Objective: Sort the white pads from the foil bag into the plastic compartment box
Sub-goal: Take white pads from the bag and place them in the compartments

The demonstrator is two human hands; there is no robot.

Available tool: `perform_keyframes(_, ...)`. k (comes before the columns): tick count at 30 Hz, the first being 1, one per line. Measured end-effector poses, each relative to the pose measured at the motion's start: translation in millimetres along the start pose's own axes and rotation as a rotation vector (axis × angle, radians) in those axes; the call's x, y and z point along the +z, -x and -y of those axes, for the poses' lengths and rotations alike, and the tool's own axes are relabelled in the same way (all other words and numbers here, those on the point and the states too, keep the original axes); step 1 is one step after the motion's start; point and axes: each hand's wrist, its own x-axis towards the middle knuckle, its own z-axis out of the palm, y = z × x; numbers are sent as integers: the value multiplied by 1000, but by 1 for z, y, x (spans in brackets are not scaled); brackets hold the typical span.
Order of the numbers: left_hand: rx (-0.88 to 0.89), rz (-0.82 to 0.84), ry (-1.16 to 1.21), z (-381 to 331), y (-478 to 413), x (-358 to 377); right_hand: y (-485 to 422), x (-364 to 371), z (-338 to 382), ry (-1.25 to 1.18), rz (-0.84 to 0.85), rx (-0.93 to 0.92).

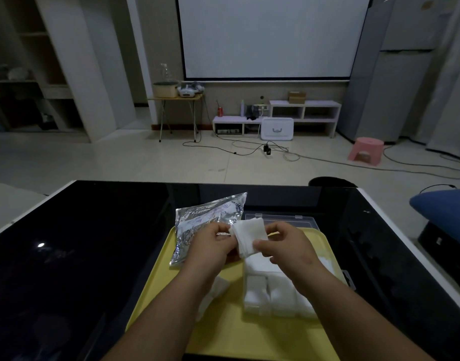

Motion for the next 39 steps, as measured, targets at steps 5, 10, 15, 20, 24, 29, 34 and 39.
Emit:
perform_keyframes(5, -8, 12, 34, -1, -2, 1, 0, 0, 0, -1, -11, -5)
perform_keyframes(10, 21, 39, 39, 3, -5, 1, -4, 1, -3, 14, -25, -12)
perform_keyframes(15, 0, -8, 3, 7, -9, 1, -5, 3, -7, 41, -76, -77)
perform_keyframes(20, 0, -21, -18, 7, -9, 3, -5, 2, -4, 80, -148, -129)
perform_keyframes(24, -7, -40, -38, 8, -10, 3, -5, 1, -3, -4, -185, -134)
perform_keyframes(29, -13, -47, -34, 7, -11, 1, -4, -3, 3, -116, -84, -127)
perform_keyframes(34, -27, 14, 22, 5, -8, 5, -4, -2, -2, -22, -114, -108)
perform_keyframes(39, -58, 88, 82, 2, -2, 10, -4, -5, -4, 17, -106, -90)
